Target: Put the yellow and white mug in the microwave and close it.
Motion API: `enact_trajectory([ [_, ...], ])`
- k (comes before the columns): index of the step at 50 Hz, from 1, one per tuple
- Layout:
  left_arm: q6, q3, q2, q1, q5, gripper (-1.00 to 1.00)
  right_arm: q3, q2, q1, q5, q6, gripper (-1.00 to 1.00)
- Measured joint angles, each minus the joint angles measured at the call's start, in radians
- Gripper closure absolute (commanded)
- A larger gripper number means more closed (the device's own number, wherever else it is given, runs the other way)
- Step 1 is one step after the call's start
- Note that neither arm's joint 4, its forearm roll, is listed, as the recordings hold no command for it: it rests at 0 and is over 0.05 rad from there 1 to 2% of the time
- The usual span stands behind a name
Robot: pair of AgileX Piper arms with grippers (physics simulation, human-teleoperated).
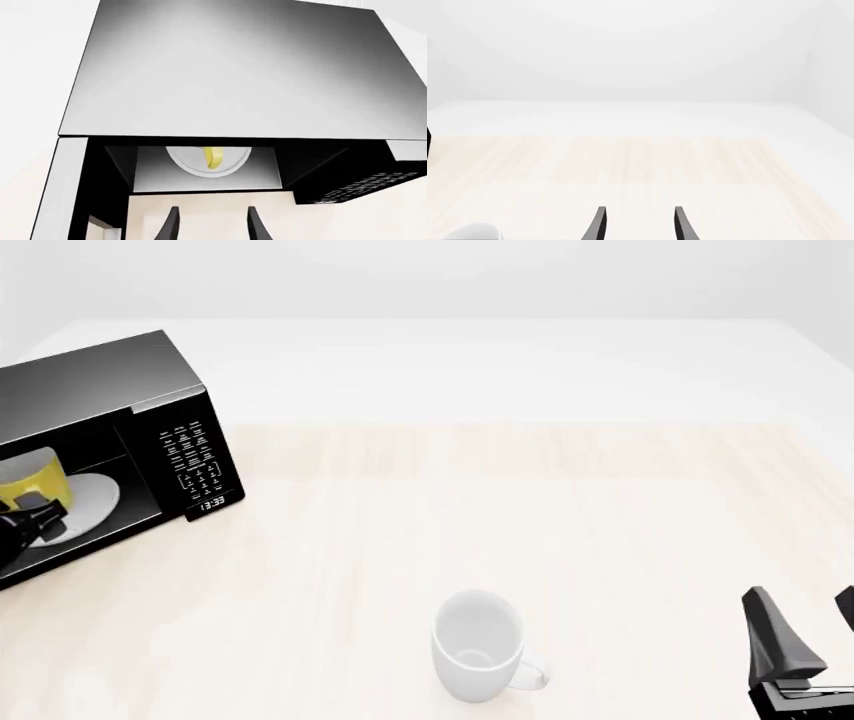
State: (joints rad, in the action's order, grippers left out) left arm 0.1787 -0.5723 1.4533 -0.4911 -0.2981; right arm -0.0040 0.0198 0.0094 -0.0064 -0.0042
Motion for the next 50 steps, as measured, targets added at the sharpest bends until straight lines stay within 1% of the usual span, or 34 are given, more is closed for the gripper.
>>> enact_trajectory([
  [17, -0.003, 0.046, -0.189, 0.009, 0.082, -1.00, 0.000, 0.000, 0.000, 0.000, 0.000, -1.00],
  [26, -0.007, 0.055, -0.296, 0.010, 0.149, -1.00, 0.000, 0.000, 0.000, 0.000, 0.000, -1.00],
  [39, -0.003, 0.045, -0.441, 0.022, 0.261, -1.00, 0.000, 0.001, 0.001, -0.001, -0.001, -1.00],
  [50, 0.001, 0.004, -0.551, 0.026, 0.374, -1.00, 0.000, 0.001, 0.001, -0.001, -0.001, -1.00],
])
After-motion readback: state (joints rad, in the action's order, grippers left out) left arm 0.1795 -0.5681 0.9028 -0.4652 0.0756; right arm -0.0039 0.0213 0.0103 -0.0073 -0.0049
